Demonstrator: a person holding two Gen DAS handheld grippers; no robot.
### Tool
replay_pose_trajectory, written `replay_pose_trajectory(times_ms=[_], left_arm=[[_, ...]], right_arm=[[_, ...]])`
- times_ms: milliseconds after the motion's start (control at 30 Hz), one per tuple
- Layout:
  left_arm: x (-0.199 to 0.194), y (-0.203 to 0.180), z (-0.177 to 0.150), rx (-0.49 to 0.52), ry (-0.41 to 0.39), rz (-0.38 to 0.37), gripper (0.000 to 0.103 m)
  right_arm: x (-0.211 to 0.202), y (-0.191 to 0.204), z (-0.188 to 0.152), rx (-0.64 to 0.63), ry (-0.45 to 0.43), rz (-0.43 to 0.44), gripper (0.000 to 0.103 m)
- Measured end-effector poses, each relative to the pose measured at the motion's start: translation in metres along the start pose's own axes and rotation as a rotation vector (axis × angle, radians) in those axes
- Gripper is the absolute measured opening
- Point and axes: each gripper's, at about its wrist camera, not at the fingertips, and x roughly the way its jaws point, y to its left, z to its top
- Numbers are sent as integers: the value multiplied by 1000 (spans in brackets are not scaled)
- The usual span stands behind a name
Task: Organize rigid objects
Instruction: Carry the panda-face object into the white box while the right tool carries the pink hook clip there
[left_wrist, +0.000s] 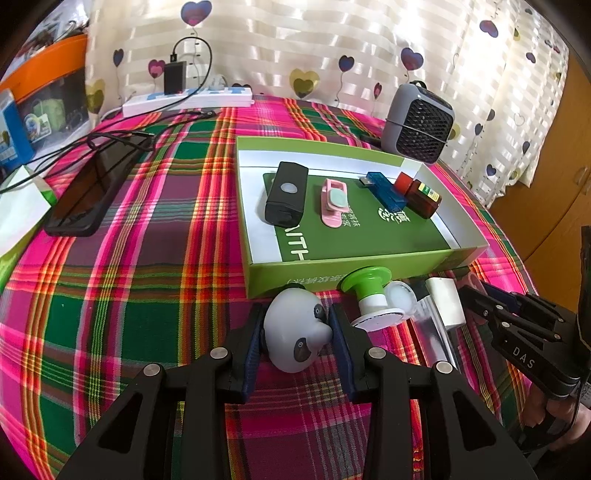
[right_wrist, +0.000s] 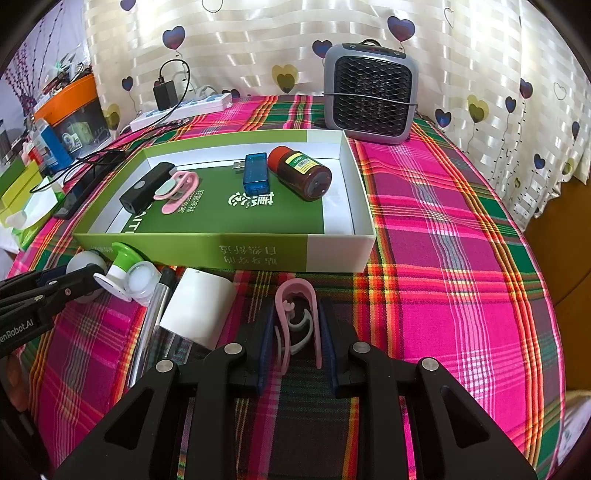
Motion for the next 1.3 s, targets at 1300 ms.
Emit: replay_pose_trajectory(times_ms=[1300], left_arm=[[-28,-12,-1,27,-65,25,34]], right_arm=[[-12,-2,-2,16,-37,32,24]])
